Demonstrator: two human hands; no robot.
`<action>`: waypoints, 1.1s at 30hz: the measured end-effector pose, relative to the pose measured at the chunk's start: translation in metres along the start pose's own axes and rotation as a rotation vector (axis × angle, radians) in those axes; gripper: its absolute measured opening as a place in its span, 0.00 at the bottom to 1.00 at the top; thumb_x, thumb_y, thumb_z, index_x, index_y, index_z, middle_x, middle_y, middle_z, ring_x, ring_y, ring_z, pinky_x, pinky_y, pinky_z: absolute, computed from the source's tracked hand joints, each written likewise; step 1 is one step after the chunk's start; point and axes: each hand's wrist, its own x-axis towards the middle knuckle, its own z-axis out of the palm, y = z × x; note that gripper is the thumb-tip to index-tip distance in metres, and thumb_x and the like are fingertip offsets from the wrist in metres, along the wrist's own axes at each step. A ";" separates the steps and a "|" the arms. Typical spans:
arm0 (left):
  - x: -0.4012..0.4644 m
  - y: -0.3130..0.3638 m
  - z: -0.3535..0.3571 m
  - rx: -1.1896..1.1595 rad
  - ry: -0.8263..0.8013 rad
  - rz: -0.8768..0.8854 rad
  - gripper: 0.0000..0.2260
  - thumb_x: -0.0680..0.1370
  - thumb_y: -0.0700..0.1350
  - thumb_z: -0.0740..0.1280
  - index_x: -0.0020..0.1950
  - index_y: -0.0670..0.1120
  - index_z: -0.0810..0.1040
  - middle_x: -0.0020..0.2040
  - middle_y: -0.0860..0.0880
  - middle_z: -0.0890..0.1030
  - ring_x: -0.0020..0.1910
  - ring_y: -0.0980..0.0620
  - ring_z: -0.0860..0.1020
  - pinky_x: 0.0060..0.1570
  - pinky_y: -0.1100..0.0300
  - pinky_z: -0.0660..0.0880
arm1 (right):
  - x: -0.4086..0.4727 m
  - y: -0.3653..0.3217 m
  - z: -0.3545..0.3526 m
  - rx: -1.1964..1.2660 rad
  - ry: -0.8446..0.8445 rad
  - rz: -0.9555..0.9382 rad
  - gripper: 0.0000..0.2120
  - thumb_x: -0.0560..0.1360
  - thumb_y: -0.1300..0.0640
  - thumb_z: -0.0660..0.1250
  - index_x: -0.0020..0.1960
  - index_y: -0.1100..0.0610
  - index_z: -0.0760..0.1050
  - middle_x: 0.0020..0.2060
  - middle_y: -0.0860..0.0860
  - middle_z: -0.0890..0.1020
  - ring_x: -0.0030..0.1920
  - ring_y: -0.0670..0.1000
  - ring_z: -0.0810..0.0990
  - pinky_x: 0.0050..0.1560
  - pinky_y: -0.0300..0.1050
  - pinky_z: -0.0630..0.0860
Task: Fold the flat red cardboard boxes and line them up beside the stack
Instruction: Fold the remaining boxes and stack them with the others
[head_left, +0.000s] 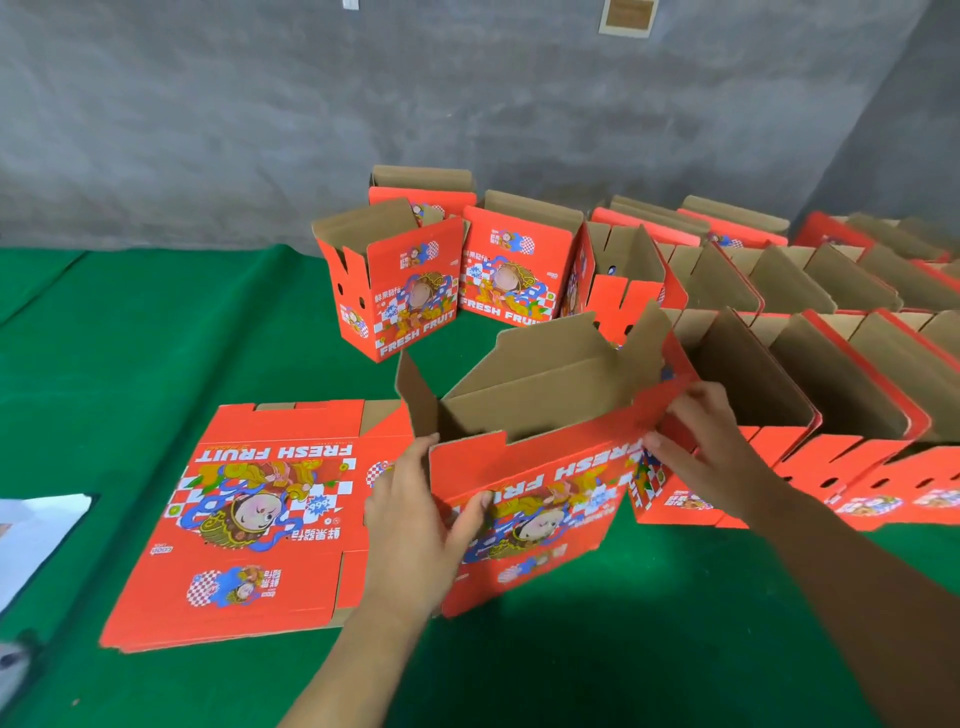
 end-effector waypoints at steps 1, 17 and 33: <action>0.003 -0.002 -0.002 -0.111 -0.032 -0.007 0.29 0.75 0.64 0.70 0.73 0.62 0.64 0.58 0.55 0.77 0.54 0.50 0.78 0.58 0.42 0.77 | -0.010 -0.001 -0.002 0.057 0.006 -0.033 0.16 0.76 0.39 0.63 0.62 0.41 0.77 0.60 0.37 0.66 0.66 0.50 0.67 0.67 0.36 0.66; 0.017 0.003 -0.007 0.391 0.002 0.187 0.42 0.72 0.77 0.64 0.80 0.56 0.68 0.85 0.54 0.57 0.67 0.40 0.68 0.68 0.43 0.65 | -0.051 -0.010 0.024 0.049 0.291 0.360 0.28 0.76 0.26 0.55 0.40 0.49 0.74 0.44 0.47 0.73 0.42 0.45 0.76 0.42 0.48 0.71; 0.004 -0.008 -0.011 -0.013 -0.140 0.067 0.18 0.79 0.76 0.49 0.58 0.76 0.74 0.81 0.59 0.53 0.78 0.54 0.52 0.73 0.53 0.54 | -0.084 -0.029 0.044 0.313 0.374 0.449 0.10 0.74 0.38 0.71 0.46 0.44 0.81 0.51 0.44 0.77 0.49 0.42 0.79 0.45 0.40 0.71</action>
